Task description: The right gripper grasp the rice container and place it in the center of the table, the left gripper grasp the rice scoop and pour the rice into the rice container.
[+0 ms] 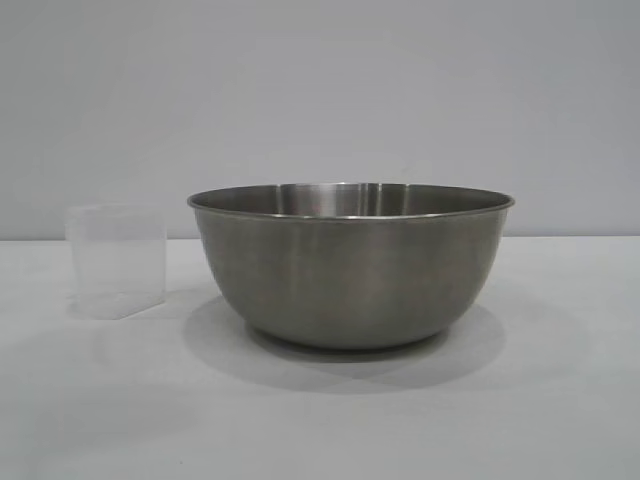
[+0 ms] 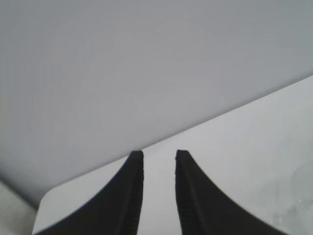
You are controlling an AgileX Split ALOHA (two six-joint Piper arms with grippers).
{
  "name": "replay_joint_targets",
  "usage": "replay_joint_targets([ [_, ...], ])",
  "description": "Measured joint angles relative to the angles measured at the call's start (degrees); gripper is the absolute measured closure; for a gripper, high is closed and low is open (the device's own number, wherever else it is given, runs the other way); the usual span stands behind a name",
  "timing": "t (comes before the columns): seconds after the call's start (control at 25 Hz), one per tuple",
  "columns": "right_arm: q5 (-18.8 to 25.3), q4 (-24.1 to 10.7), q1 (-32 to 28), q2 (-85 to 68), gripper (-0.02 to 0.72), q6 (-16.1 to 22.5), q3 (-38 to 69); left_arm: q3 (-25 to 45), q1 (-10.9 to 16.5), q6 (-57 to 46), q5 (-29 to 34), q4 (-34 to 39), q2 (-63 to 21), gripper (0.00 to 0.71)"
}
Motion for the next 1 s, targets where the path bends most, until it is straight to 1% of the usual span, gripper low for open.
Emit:
replay_joint_targets([
  [0.24, 0.00, 0.00, 0.00, 0.00, 0.376, 0.00, 0.00, 0.00, 0.00, -5.80, 20.74, -0.80, -15.95, 0.602],
  [0.32, 0.00, 0.00, 0.00, 0.00, 0.376, 0.00, 0.00, 0.00, 0.00, -8.18, 28.09, -2.23, -20.99, 0.602],
  [0.48, 0.00, 0.00, 0.00, 0.00, 0.376, 0.00, 0.00, -0.73, 0.00, -9.12, 42.07, -5.98, -29.57, 0.602],
  [0.6, 0.00, 0.00, 0.00, 0.00, 0.376, 0.00, 0.00, -3.45, 0.00, -7.05, 46.83, -11.16, -34.12, 0.602],
  [0.76, 0.00, 0.00, 0.00, 0.00, 0.376, 0.00, 0.00, -8.15, 0.00, 1.29, 52.79, -21.46, -37.08, 0.602],
  [0.84, 0.00, 0.00, 0.00, 0.00, 0.376, 0.00, 0.00, -9.13, 0.00, 4.13, 55.05, -24.07, -37.94, 0.602],
  [0.92, 0.00, 0.00, 0.00, 0.00, 0.376, 0.00, 0.00, -9.61, 0.00, 5.33, 57.61, -24.92, -38.94, 0.602],
  [1.0, 0.00, 0.00, 0.00, 0.00, 0.376, 0.00, 0.00, -9.73, 0.00, 5.82, 61.52, -25.36, -40.18, 0.602],
])
